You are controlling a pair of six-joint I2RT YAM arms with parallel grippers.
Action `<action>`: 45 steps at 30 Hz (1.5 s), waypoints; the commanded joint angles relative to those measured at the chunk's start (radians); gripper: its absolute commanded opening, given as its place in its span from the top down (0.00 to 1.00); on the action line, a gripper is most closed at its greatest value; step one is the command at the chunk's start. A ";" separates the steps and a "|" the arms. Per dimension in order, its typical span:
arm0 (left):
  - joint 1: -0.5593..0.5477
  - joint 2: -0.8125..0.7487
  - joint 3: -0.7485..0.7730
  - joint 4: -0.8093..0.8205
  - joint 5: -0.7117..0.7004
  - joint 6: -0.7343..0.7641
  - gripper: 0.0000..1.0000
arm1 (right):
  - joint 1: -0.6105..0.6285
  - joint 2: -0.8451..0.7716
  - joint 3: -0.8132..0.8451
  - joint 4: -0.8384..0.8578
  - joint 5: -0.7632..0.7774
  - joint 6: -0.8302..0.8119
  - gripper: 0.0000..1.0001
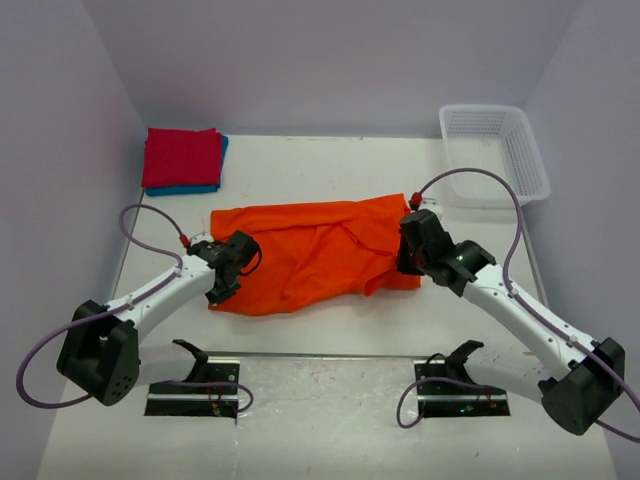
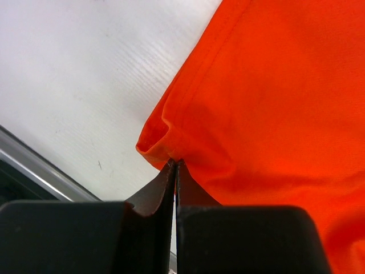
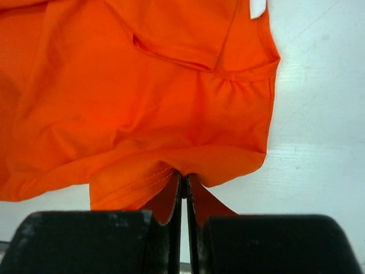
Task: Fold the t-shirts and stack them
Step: Grap the side of the flattened tshirt closest away from the robot with both arms, then fold the other side of the tshirt into a rectangle
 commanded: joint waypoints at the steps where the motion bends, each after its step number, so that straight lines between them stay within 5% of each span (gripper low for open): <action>1: 0.008 0.000 0.047 0.045 -0.083 0.064 1.00 | -0.029 0.028 0.084 -0.044 0.044 -0.027 1.00; 17: 0.210 0.043 0.143 0.238 -0.096 0.328 1.00 | -0.160 0.306 0.348 -0.061 0.027 -0.102 1.00; 45: 0.220 0.503 0.574 0.246 -0.151 0.479 1.00 | -0.309 0.699 0.626 -0.063 -0.016 -0.183 1.00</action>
